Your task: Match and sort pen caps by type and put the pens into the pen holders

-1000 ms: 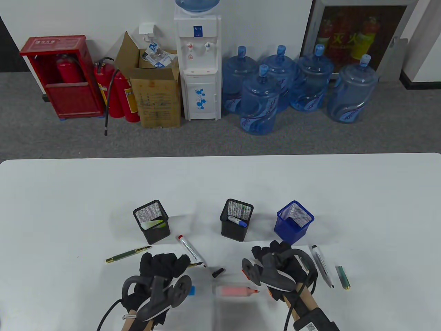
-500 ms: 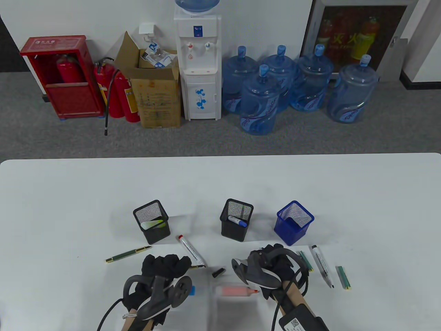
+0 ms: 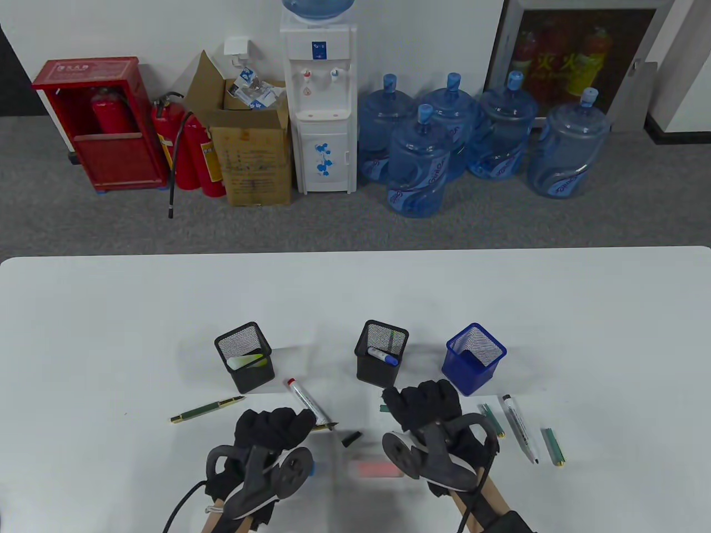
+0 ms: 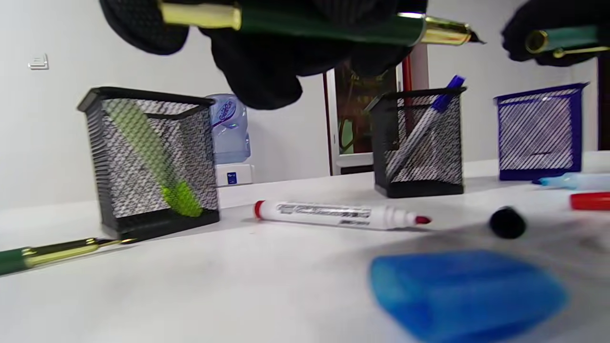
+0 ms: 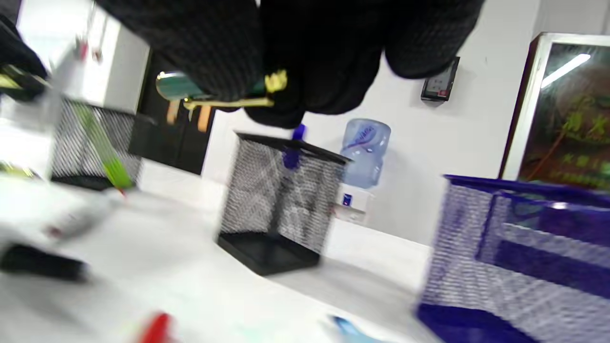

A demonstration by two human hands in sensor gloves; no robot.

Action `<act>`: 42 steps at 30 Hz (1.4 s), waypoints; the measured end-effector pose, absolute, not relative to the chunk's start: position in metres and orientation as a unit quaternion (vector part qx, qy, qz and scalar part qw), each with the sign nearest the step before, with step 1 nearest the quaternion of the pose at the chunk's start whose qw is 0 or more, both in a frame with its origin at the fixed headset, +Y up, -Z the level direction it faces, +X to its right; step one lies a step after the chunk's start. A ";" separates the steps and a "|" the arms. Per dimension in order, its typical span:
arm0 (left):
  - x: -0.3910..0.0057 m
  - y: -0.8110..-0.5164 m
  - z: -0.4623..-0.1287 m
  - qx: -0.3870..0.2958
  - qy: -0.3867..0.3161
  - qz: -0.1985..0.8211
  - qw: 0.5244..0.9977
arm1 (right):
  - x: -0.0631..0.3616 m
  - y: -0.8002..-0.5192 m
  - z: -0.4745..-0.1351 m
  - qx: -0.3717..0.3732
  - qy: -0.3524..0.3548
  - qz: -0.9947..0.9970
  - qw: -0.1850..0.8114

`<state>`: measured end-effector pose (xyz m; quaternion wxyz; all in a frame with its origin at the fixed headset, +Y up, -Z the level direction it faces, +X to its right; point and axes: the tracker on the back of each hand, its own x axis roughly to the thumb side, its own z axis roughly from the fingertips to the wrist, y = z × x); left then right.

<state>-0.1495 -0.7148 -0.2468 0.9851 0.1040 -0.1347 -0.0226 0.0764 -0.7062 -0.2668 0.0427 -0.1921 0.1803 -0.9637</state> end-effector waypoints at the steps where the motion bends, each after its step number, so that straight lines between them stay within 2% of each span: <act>1: -0.146 -0.714 -0.246 0.107 -0.140 -0.019 0.984 | 0.075 -0.707 -0.262 -0.193 0.197 -0.961 0.025; 6: -0.132 -0.716 -0.243 0.116 -0.157 -0.026 0.980 | 0.074 -0.727 -0.255 -0.192 0.193 -0.961 -0.043; 19: -0.109 -0.720 -0.239 0.114 -0.184 -0.025 0.976 | 0.067 -0.735 -0.248 -0.217 0.179 -0.959 -0.042; 25: -0.105 -0.718 -0.237 0.138 -0.198 0.002 0.970 | 0.060 -0.731 -0.244 -0.231 0.193 -0.952 -0.059; 32: -0.113 -0.710 -0.236 0.144 -0.218 0.067 0.963 | 0.064 -0.720 -0.244 -0.238 0.192 -0.944 -0.128; 37: -0.111 -0.714 -0.235 0.154 -0.216 0.030 0.964 | 0.071 -0.719 -0.246 -0.232 0.189 -0.947 -0.116; 42: -0.133 -0.706 -0.237 0.183 -0.169 0.016 0.968 | 0.099 -0.690 -0.256 -0.201 0.220 -0.947 -0.119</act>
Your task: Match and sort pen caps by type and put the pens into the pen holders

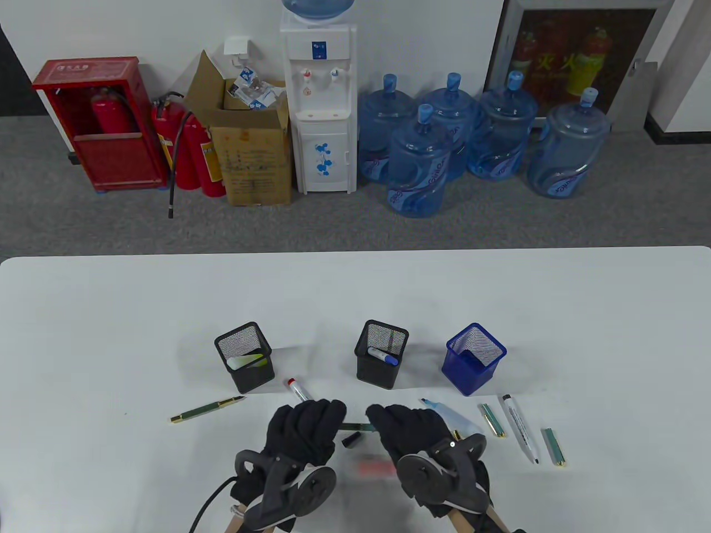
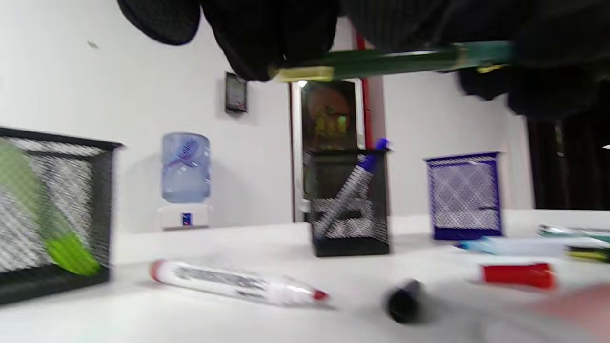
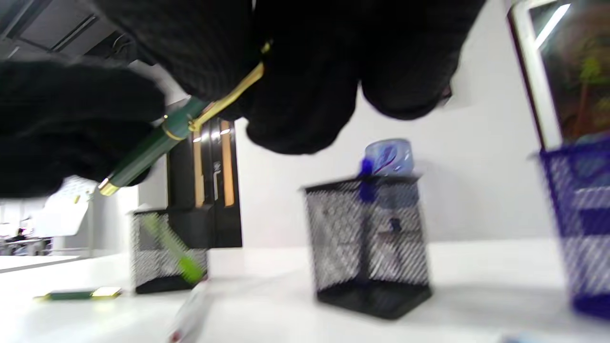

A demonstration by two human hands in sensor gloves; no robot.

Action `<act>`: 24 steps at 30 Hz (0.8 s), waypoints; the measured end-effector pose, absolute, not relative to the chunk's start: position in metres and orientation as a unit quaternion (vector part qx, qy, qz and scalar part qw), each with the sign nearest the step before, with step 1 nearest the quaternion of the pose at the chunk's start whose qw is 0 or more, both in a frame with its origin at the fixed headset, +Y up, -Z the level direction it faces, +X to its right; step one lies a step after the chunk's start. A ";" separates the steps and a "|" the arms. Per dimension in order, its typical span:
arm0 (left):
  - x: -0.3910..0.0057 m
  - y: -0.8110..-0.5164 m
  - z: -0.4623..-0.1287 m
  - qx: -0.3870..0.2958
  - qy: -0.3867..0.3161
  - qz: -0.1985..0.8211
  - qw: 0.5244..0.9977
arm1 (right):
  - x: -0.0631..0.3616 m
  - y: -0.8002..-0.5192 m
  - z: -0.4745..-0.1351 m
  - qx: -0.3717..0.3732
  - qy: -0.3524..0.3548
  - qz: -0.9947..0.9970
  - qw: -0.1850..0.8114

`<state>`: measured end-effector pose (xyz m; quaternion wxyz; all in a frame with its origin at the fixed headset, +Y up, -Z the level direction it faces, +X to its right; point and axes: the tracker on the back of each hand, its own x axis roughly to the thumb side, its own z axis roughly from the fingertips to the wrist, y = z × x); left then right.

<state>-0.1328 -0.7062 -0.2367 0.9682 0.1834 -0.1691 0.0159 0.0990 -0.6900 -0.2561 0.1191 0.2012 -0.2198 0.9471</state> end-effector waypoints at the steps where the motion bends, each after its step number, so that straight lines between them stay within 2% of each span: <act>1: -0.142 -0.705 -0.238 0.185 -0.156 0.019 0.970 | 0.111 -0.678 -0.260 0.187 -0.226 0.948 0.122; 6: -0.166 -0.712 -0.245 0.149 -0.121 0.044 0.980 | 0.165 -0.625 -0.280 0.100 -0.264 0.958 0.051; 10: -0.167 -0.716 -0.247 0.142 -0.122 0.016 0.982 | 0.198 -0.607 -0.297 0.028 -0.265 0.964 -0.021; 16: -0.162 -0.720 -0.247 0.135 -0.134 -0.002 0.982 | 0.204 -0.626 -0.322 -0.009 -0.222 0.969 -0.111; 24: -0.164 -0.723 -0.249 0.125 -0.135 -0.006 0.983 | 0.190 -0.661 -0.341 -0.019 -0.193 0.973 -0.128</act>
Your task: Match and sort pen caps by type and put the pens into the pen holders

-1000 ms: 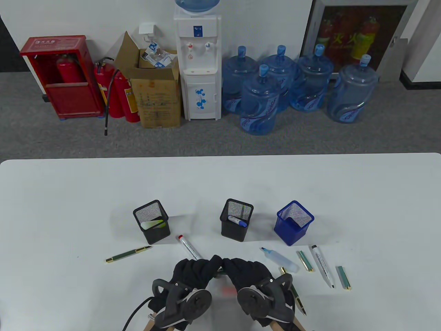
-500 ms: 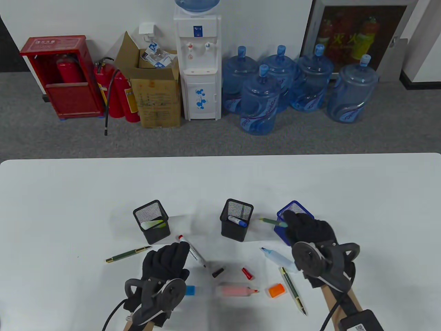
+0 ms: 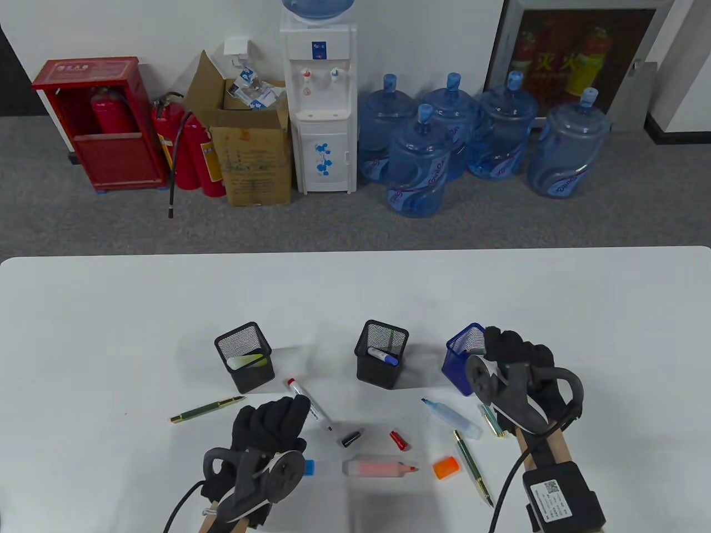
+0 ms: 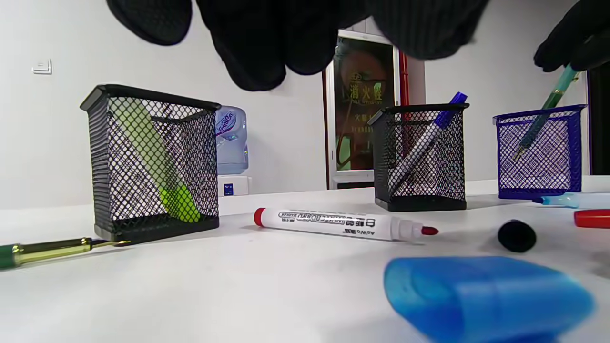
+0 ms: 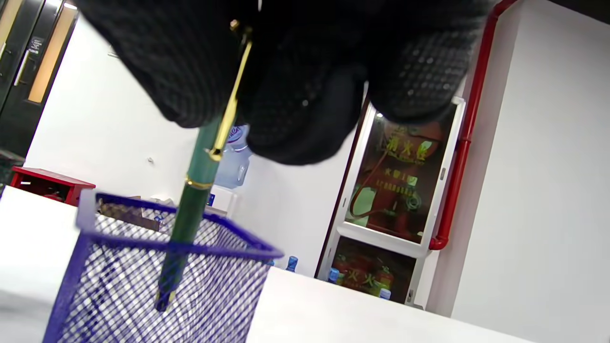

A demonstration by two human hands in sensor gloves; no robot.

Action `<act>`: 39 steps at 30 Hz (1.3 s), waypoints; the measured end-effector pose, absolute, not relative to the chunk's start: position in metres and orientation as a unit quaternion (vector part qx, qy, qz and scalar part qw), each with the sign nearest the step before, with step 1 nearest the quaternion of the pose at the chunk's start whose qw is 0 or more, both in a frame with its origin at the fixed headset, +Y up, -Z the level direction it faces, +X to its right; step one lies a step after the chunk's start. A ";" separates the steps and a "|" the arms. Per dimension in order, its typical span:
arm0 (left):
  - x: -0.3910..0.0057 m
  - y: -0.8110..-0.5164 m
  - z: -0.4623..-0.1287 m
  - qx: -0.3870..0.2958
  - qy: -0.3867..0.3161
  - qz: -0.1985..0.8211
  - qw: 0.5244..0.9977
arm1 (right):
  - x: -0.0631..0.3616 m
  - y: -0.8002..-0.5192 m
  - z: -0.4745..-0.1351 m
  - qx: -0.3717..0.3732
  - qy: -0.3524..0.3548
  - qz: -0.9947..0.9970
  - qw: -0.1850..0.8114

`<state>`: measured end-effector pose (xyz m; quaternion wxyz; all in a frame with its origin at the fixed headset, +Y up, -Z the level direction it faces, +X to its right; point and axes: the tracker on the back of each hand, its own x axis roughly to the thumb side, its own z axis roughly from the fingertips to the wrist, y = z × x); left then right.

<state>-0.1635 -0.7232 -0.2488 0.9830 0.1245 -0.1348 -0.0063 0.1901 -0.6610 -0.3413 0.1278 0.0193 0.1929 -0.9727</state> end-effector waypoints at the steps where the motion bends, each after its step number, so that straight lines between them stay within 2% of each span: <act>1: -0.163 -0.723 -0.249 0.124 -0.135 -0.007 0.983 | 0.190 -0.663 -0.342 0.019 0.191 -0.973 0.125; 6: -0.163 -0.723 -0.249 0.123 -0.134 -0.009 0.983 | 0.196 -0.666 -0.336 0.015 0.193 -0.977 0.092; 13: -0.167 -0.724 -0.250 0.119 -0.127 -0.009 0.985 | 0.229 -0.665 -0.310 0.035 0.209 -0.976 0.045; 16: -0.169 -0.724 -0.251 0.118 -0.123 -0.009 0.985 | 0.244 -0.682 -0.293 0.045 0.210 -0.976 -0.018; 19: -0.170 -0.725 -0.252 0.117 -0.119 -0.009 0.986 | 0.251 -0.706 -0.284 0.044 0.194 -0.979 -0.037; 23: -0.166 -0.727 -0.255 0.105 -0.113 0.002 0.988 | 0.256 -0.726 -0.280 0.038 0.162 -0.986 0.007; 28: -0.162 -0.728 -0.255 0.105 -0.116 -0.025 0.987 | 0.259 -0.734 -0.285 0.052 0.106 -0.991 0.063; 31: -0.162 -0.729 -0.256 0.106 -0.116 -0.023 0.987 | 0.259 -0.740 -0.290 0.069 0.064 -0.987 0.131; 35: -0.162 -0.729 -0.256 0.104 -0.117 -0.023 0.987 | 0.258 -0.747 -0.295 0.079 0.015 -0.989 0.121; 39: -0.163 -0.729 -0.256 0.104 -0.118 -0.023 0.987 | 0.253 -0.753 -0.297 0.078 -0.002 -0.987 0.140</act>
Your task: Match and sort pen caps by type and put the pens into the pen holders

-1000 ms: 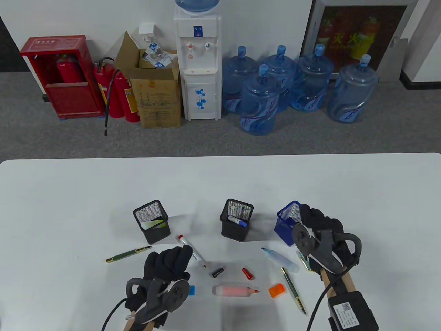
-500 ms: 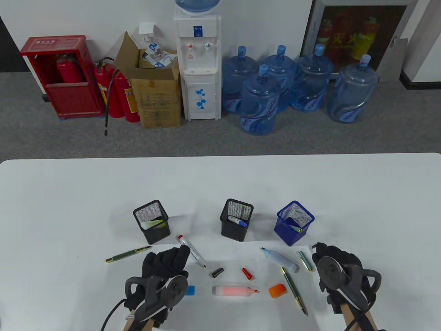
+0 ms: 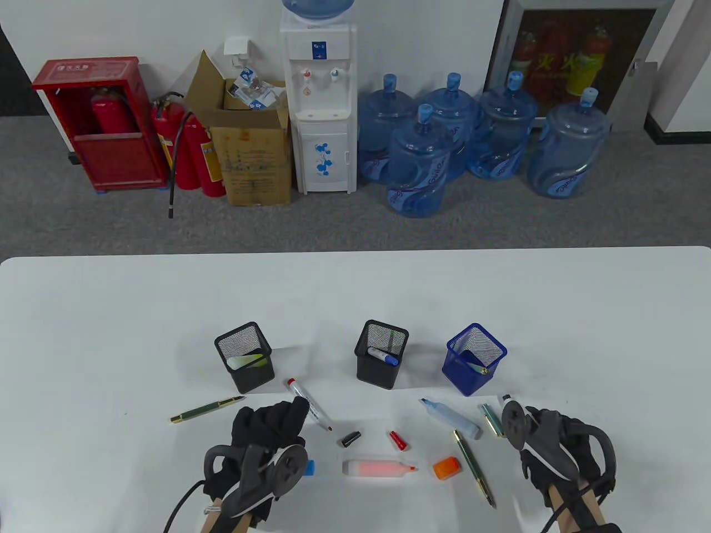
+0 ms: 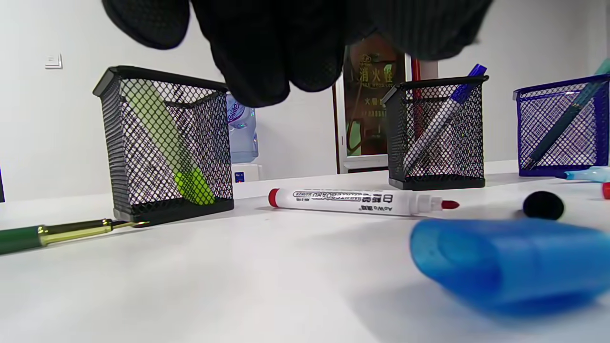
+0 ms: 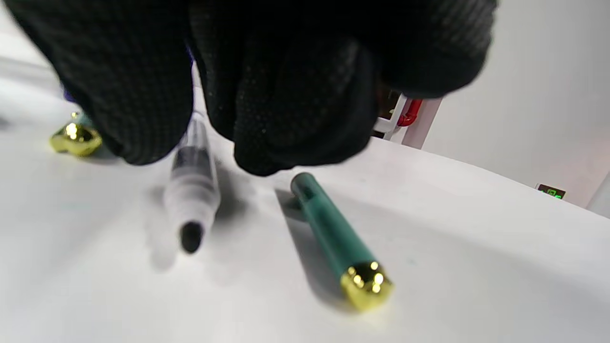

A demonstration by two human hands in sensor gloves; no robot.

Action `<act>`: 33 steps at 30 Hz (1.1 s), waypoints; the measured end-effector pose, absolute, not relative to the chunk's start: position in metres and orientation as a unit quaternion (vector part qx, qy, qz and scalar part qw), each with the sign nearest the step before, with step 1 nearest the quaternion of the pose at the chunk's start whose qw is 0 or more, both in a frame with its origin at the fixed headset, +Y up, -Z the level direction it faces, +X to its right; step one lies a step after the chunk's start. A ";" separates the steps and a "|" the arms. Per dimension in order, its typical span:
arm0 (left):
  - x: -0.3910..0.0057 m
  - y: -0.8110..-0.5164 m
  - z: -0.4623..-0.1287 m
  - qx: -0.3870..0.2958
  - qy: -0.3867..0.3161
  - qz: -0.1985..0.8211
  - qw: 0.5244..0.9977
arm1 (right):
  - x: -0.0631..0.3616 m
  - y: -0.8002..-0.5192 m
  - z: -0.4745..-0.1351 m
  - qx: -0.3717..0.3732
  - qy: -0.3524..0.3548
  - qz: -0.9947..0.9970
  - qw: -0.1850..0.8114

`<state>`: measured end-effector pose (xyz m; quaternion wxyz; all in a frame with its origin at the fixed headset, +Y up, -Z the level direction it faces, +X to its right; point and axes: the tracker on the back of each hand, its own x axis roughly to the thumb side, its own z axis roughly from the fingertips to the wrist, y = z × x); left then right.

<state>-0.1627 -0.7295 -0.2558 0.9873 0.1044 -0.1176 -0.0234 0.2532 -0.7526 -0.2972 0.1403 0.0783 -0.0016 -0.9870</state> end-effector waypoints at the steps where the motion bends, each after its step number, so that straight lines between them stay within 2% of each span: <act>1: -0.163 -0.730 -0.256 0.104 -0.118 -0.023 0.987 | 0.252 -0.754 -0.298 0.074 -0.005 -0.987 0.145; 9: -0.163 -0.731 -0.256 0.104 -0.121 -0.025 0.987 | 0.245 -0.755 -0.300 0.074 -0.008 -0.983 0.168; 13: -0.164 -0.730 -0.255 0.108 -0.123 -0.022 0.986 | 0.252 -0.736 -0.294 0.083 0.022 -0.984 0.157; 18: -0.165 -0.726 -0.254 0.115 -0.123 -0.015 0.986 | 0.238 -0.716 -0.284 0.033 0.025 -0.990 0.136; 22: -0.163 -0.723 -0.252 0.122 -0.126 -0.009 0.985 | 0.202 -0.706 -0.279 -0.046 0.034 -0.989 0.137; 29: -0.157 -0.720 -0.248 0.126 -0.138 -0.007 0.982 | 0.081 -0.702 -0.265 -0.219 0.128 -0.959 0.127; 33: -0.153 -0.722 -0.247 0.120 -0.145 -0.018 0.982 | 0.023 -0.708 -0.252 -0.272 0.153 -0.941 0.131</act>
